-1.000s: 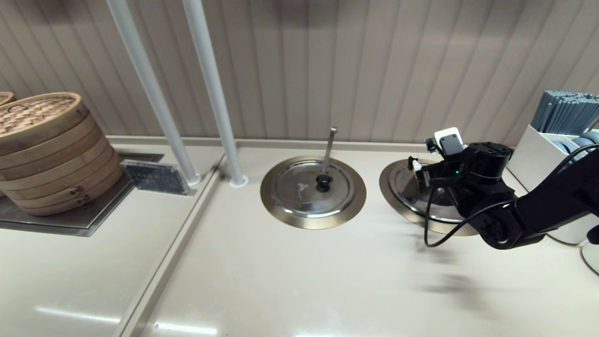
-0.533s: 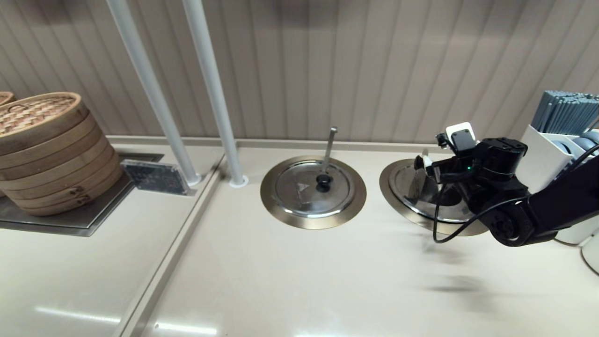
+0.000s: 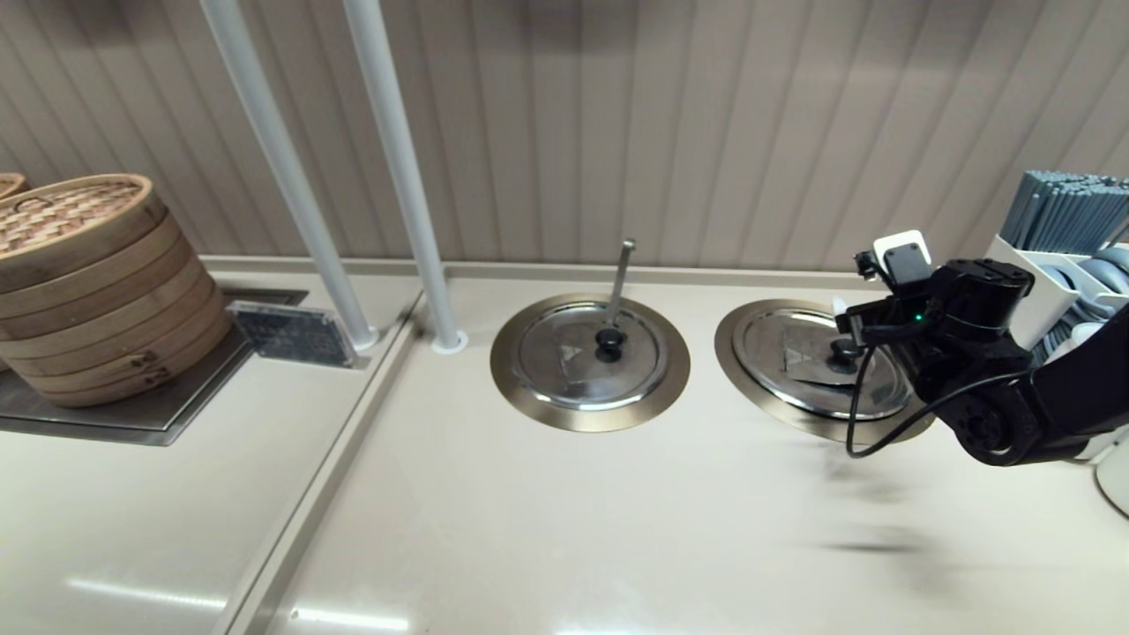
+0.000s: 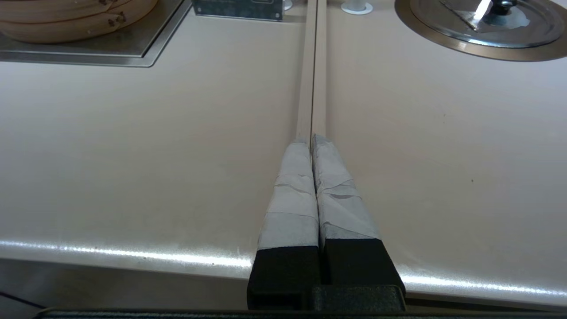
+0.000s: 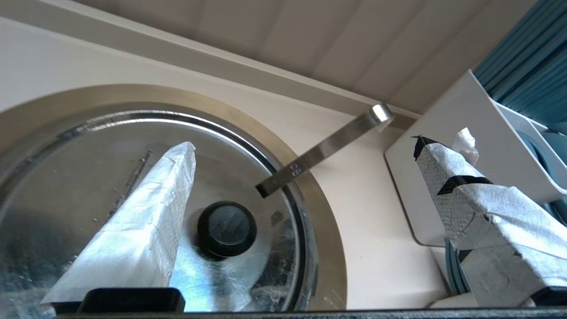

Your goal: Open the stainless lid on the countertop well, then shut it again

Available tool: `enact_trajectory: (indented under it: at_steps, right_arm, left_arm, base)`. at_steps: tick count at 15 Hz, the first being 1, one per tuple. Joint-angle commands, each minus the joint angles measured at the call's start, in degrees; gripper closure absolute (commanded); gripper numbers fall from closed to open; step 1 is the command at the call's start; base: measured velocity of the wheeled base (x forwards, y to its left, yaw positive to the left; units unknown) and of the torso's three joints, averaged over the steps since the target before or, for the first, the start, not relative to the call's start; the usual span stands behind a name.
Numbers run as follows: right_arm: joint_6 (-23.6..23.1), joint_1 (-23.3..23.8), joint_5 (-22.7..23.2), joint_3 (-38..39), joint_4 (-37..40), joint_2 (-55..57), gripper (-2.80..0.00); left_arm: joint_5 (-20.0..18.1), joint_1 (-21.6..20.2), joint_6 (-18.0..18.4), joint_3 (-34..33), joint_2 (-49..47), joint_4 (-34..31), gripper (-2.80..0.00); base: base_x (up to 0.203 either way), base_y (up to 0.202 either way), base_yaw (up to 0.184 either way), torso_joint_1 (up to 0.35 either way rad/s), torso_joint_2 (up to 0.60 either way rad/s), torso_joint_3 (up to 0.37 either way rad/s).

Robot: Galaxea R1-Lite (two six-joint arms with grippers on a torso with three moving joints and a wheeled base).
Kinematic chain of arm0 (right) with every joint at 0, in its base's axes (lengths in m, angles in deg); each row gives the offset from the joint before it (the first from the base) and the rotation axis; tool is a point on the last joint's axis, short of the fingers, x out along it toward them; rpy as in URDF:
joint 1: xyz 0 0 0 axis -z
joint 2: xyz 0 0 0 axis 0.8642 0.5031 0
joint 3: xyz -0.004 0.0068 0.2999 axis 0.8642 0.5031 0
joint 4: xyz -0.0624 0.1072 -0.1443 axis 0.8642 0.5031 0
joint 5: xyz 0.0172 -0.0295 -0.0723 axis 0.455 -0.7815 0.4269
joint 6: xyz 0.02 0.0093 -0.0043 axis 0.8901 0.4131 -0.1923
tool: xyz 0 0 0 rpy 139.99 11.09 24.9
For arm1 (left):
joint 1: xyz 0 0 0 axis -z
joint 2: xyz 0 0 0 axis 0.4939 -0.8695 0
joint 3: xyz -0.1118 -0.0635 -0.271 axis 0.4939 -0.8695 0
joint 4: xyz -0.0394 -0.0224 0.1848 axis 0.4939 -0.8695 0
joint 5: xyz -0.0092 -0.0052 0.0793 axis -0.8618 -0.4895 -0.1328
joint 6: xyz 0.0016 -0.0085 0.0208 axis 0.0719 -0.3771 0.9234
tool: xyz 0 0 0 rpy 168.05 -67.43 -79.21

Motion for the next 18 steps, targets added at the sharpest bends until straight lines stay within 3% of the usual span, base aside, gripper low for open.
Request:
enact_trajectory:
  at_steps: [1,5,7,10,12,14,15,18]
  right_arm:
    - [-0.98,0.96,-0.09,1.31,-0.33,-1.13,-2.8]
    - [-0.18,0.95,0.69,1.09,-0.15,-2.01,-2.8]
    - [2.76,0.96,1.11,-0.68,3.59,-2.01,-2.8]
    - [12.1,0.83,1.17,-5.38,16.1,-2.8,-2.8]
    - [19.01,0.47,1.49,-8.24,29.34,-6.0,-2.8]
    - [23.66,-0.87,4.73,-9.1,39.49,-12.78,-2.8]
    - [25.19,-1.76,7.53,-8.46,43.74,-17.03,0.0]
    - [27.8,-3.01,11.16,-4.24,53.56,-31.41,0.0]
  left_arm:
    - [0.0,-0.01,0.02,-0.01,0.0,0.01,0.0]
    - [0.0,-0.01,0.02,-0.02,0.0,-0.05,0.0]
    - [0.0,-0.01,0.02,-0.01,0.0,0.03,0.0]
    - [0.0,-0.01,-0.01,-0.02,0.0,-0.01,0.0]
    - [0.0,-0.01,0.02,0.06,0.0,0.0,0.0]
    - [0.0,-0.01,0.02,-0.01,0.0,-0.04,0.0]
    - [0.0,-0.01,0.02,-0.02,0.0,-0.03,0.0]
    - [0.0,-0.01,0.02,0.0,0.0,0.03,0.0]
  base:
    - [0.0,0.0,0.0,0.0,0.0,0.0]
    - [0.0,0.0,0.0,0.0,0.0,0.0]
    - [0.0,0.0,0.0,0.0,0.0,0.0]
    - [0.0,0.0,0.0,0.0,0.0,0.0]
    - [0.0,0.0,0.0,0.0,0.0,0.0]
    - [0.0,0.0,0.0,0.0,0.0,0.0]
    - [0.0,0.0,0.0,0.0,0.0,0.0]
    - [0.0,0.0,0.0,0.0,0.0,0.0]
